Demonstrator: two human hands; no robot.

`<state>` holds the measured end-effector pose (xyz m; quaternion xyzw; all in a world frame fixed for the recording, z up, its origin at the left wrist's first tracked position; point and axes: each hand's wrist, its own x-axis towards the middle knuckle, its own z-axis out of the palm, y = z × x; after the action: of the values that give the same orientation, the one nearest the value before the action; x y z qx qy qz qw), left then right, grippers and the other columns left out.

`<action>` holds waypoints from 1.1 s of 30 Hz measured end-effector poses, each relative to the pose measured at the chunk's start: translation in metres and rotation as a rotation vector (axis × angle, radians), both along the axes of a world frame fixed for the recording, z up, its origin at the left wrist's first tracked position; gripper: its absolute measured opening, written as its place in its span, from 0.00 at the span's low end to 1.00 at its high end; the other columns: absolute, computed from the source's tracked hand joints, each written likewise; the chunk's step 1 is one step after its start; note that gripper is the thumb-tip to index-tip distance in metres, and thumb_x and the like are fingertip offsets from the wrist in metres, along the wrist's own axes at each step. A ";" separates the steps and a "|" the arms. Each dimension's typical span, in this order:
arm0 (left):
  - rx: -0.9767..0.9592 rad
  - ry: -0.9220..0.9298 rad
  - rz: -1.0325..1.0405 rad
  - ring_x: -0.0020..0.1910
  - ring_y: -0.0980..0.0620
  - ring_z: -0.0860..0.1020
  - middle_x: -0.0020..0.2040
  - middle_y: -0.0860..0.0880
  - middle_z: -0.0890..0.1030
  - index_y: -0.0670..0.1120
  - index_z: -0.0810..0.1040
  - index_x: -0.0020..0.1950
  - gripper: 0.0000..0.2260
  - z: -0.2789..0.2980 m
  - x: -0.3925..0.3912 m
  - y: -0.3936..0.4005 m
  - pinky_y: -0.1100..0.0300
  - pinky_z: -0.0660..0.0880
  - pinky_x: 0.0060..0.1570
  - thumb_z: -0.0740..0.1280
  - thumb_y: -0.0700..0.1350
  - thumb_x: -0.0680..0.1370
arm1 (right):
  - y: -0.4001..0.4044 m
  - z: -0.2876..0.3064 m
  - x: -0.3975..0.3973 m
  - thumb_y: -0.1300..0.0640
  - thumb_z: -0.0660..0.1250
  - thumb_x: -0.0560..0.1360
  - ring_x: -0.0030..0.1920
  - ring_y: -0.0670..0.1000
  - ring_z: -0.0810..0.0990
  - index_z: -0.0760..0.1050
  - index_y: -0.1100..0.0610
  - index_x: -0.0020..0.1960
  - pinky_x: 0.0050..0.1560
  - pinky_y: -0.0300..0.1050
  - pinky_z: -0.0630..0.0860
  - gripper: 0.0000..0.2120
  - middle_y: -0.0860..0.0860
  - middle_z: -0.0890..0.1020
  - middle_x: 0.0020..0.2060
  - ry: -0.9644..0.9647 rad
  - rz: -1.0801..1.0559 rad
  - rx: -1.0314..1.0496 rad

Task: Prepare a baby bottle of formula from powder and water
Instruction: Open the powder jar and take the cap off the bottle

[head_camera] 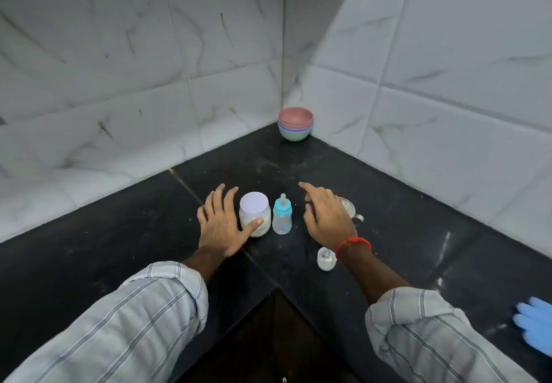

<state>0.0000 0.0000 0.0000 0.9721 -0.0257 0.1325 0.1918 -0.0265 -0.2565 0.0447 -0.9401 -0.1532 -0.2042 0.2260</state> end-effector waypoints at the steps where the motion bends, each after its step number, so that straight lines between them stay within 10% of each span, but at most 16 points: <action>1: -0.019 0.044 -0.002 0.80 0.42 0.53 0.82 0.46 0.53 0.52 0.53 0.80 0.46 -0.002 0.001 0.001 0.36 0.54 0.75 0.61 0.76 0.70 | 0.002 -0.002 0.003 0.60 0.61 0.78 0.50 0.50 0.75 0.67 0.54 0.75 0.54 0.51 0.76 0.25 0.49 0.78 0.50 0.002 0.000 0.035; 14: -0.435 0.359 0.026 0.81 0.44 0.46 0.82 0.49 0.54 0.57 0.45 0.80 0.57 -0.048 0.033 -0.014 0.39 0.47 0.77 0.78 0.65 0.63 | 0.046 -0.020 0.009 0.41 0.54 0.78 0.41 0.52 0.83 0.76 0.44 0.60 0.45 0.56 0.82 0.17 0.49 0.85 0.41 0.385 -0.023 0.047; 21: -0.464 0.353 0.054 0.76 0.45 0.60 0.74 0.51 0.66 0.56 0.60 0.76 0.49 -0.054 0.041 -0.017 0.42 0.58 0.74 0.77 0.67 0.61 | 0.068 -0.025 0.015 0.45 0.60 0.82 0.44 0.49 0.82 0.78 0.47 0.58 0.50 0.53 0.82 0.11 0.44 0.81 0.41 0.441 -0.017 0.044; 33: -0.472 0.253 -0.109 0.69 0.51 0.72 0.70 0.51 0.73 0.51 0.61 0.74 0.46 -0.057 -0.010 0.014 0.46 0.65 0.73 0.79 0.63 0.63 | 0.123 -0.030 0.014 0.26 0.56 0.75 0.59 0.57 0.79 0.63 0.45 0.75 0.51 0.54 0.76 0.35 0.50 0.76 0.64 0.358 -0.158 -0.196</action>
<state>-0.0105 0.0137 -0.0566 0.9065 -0.0221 0.0019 0.4217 -0.0123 -0.1331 0.0147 -0.9879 -0.0554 -0.0352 0.1402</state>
